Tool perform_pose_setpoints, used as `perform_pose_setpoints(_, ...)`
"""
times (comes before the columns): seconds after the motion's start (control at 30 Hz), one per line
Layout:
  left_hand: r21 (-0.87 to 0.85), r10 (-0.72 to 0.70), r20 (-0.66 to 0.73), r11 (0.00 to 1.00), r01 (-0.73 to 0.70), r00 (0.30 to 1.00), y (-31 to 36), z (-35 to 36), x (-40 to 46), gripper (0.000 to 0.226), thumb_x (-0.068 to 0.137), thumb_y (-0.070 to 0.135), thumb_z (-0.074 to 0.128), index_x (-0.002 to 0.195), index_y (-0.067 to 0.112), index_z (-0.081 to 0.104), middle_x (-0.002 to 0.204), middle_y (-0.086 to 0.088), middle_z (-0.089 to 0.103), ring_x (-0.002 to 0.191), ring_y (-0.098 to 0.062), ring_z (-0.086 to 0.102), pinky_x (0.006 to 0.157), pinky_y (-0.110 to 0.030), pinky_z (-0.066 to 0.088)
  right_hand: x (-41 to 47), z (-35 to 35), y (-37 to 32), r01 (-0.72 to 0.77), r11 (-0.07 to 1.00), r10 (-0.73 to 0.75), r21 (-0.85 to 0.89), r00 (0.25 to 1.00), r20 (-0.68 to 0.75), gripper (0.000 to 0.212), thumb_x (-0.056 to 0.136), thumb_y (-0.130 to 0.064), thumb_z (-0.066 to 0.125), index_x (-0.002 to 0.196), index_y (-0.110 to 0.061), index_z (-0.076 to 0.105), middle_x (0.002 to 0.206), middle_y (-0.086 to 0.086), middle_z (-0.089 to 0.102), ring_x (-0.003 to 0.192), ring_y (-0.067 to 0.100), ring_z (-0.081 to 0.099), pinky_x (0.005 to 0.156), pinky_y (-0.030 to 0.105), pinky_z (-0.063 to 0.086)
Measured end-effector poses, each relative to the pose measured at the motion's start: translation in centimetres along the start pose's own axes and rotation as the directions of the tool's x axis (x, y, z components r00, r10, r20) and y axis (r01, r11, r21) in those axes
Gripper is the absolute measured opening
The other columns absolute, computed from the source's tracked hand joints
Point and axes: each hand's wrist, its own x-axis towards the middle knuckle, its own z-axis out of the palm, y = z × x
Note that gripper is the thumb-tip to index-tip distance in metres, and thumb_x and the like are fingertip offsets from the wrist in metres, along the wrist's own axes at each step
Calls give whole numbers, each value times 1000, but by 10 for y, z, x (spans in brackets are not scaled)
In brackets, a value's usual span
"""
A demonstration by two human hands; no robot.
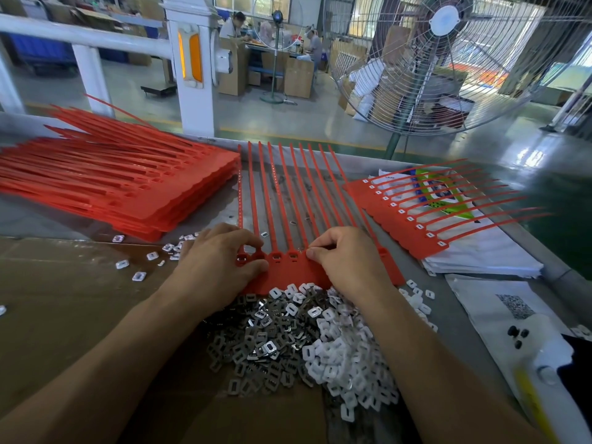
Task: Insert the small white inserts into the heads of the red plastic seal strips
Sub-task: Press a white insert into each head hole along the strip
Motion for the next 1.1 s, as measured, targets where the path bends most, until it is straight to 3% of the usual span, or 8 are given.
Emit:
perform_pose_setpoints(0.2, 7, 2, -1, 1000, -2, 1000, 0, 0, 0, 37, 89, 55, 65, 123, 44, 60, 138, 11, 50, 132, -13, 42, 117, -49, 26, 3, 1, 0, -33, 999, 33, 3, 999, -8, 9, 91, -30, 77, 84, -30, 73, 83, -16, 70, 77, 3, 65, 72, 28, 57)
perform_pose_setpoints(0.53, 14, 9, -2, 1000, -9, 1000, -2, 1, 2, 37, 88, 56, 64, 123, 45, 60, 138, 12, 49, 131, -13, 42, 116, -47, 25, 3, 0, 4, -15, 999, 16, 50, 1000, -16, 7, 98, -30, 69, 95, -29, 75, 85, -17, 70, 78, 4, 67, 72, 26, 56)
perform_pose_setpoints(0.67, 9, 18, -3, 1000, -17, 1000, -4, 2, 1, 37, 88, 57, 64, 123, 46, 59, 137, 13, 49, 131, -13, 42, 115, -46, 26, -2, -5, 4, 48, 997, -48, 56, 999, 5, 8, 98, -31, 68, 94, -32, 74, 86, -21, 69, 78, -3, 65, 65, 17, 46)
perform_pose_setpoints(0.77, 7, 16, -6, 1000, -16, 1000, -5, 2, 1, 37, 88, 57, 64, 123, 46, 59, 137, 13, 49, 130, -12, 42, 114, -45, 24, -8, -13, 0, 192, 980, -195, 42, 976, 98, 7, 94, -32, 74, 87, -34, 76, 85, -24, 71, 84, -12, 63, 68, 10, 41)
perform_pose_setpoints(0.87, 12, 16, -12, 1000, -16, 1000, -4, 3, 1, 37, 88, 57, 65, 123, 46, 59, 136, 14, 49, 130, -11, 42, 115, -45, 24, -17, -20, -10, 320, 947, -315, 31, 905, 287, 3, 90, -33, 78, 87, -34, 77, 85, -26, 71, 81, -6, 66, 69, 11, 43)
perform_pose_setpoints(1.0, 13, 17, -22, 1000, -17, 1000, -4, 4, 1, 36, 88, 56, 65, 122, 45, 60, 135, 13, 50, 129, -12, 44, 115, -46, 26, -27, -19, -21, 398, 917, -353, 15, 794, 495, 10, 85, -41, 83, 90, -35, 77, 90, -20, 66, 84, 0, 64, 71, 18, 46)
perform_pose_setpoints(1.1, 23, 17, -27, 1000, -17, 999, -4, 4, 2, 36, 89, 56, 64, 123, 45, 60, 134, 13, 50, 129, -12, 44, 115, -46, 26, -30, -16, -25, 422, 907, -354, -5, 766, 536, 15, 83, -42, 84, 95, -37, 77, 91, -17, 62, 87, -1, 61, 76, 21, 47)
